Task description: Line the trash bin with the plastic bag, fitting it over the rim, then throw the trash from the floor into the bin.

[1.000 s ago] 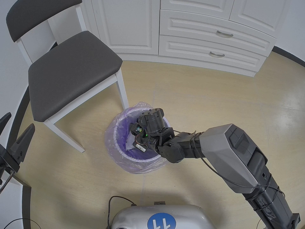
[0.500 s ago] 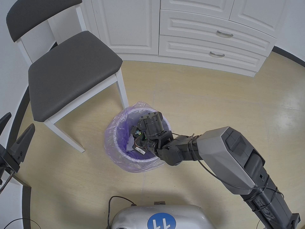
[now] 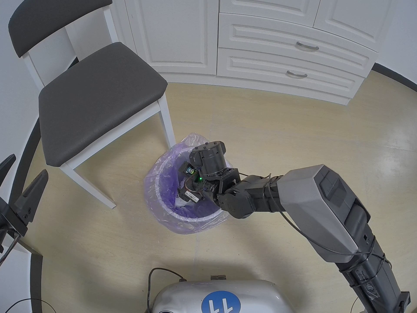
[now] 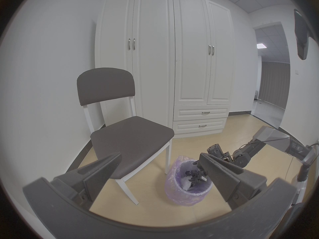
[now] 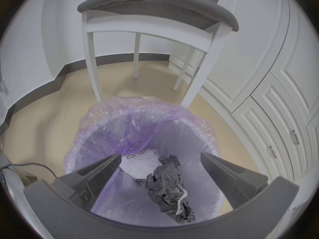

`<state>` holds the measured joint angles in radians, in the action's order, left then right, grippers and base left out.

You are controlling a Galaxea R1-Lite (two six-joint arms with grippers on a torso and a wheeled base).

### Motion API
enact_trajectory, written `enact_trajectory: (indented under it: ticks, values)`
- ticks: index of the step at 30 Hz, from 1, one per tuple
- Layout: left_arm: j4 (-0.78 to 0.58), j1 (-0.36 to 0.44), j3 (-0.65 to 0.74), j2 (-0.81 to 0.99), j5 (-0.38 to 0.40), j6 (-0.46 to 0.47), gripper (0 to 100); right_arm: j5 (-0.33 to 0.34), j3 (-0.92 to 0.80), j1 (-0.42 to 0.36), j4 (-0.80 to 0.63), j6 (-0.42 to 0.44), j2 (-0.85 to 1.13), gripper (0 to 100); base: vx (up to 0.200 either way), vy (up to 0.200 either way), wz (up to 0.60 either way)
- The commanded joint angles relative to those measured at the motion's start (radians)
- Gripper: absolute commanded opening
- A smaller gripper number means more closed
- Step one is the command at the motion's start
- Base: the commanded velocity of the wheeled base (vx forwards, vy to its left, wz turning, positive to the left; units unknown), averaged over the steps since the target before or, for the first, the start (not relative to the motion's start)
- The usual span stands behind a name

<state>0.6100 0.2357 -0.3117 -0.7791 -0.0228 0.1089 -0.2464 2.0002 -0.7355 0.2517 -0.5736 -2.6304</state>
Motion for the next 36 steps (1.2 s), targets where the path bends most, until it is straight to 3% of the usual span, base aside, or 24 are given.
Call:
enact_trajectory:
  ticks: [1,4,8,11,12,15,19,22,24,26,30,36]
  values:
    - [0.001,0.000,0.002,0.000,0.000,0.000,100,-0.007,0.000,-0.007,-0.011,0.000,0.049,100,0.000,0.000,0.00]
    - [0.001,0.007,0.011,-0.002,0.000,0.002,100,-0.027,-0.021,-0.010,-0.083,0.001,0.118,100,0.000,0.000,0.00]
    - [0.002,0.008,0.023,-0.020,0.001,0.000,100,-0.086,-0.176,-0.008,-0.233,0.009,0.260,100,0.000,0.000,0.00]
    - [0.002,0.010,0.026,-0.028,0.003,0.000,100,-0.103,-0.225,-0.007,-0.253,0.035,0.297,100,0.000,0.000,0.00]
    - [0.002,0.010,0.046,-0.052,0.044,-0.002,100,-0.117,-0.347,-0.004,-0.262,0.129,0.386,100,0.000,0.000,0.00]
    - [0.002,0.010,0.072,-0.089,0.096,-0.012,100,-0.117,-0.486,0.008,-0.259,0.233,0.487,100,0.000,0.000,0.00]
    - [0.007,0.010,0.094,-0.143,0.101,-0.021,100,-0.116,-0.610,0.024,-0.253,0.344,0.578,100,0.000,0.000,0.00]
    - [0.017,0.010,0.112,-0.209,0.101,-0.064,100,-0.110,-0.753,0.047,-0.241,0.480,0.684,100,0.000,0.000,0.00]
    - [0.017,0.010,0.112,-0.224,0.101,-0.074,100,-0.106,-0.781,0.053,-0.230,0.506,0.707,100,0.000,0.000,0.00]
    - [0.014,0.010,0.114,-0.270,0.101,-0.103,100,-0.105,-0.879,0.079,-0.172,0.575,0.773,100,0.000,0.000,0.00]
    - [0.008,0.011,0.114,-0.328,0.099,-0.120,100,-0.105,-1.025,0.122,-0.045,0.598,0.846,100,0.000,0.000,0.00]
    - [0.019,0.025,0.106,-0.517,0.096,-0.198,100,-0.113,-1.427,0.179,0.571,0.598,0.929,100,0.000,0.000,0.00]
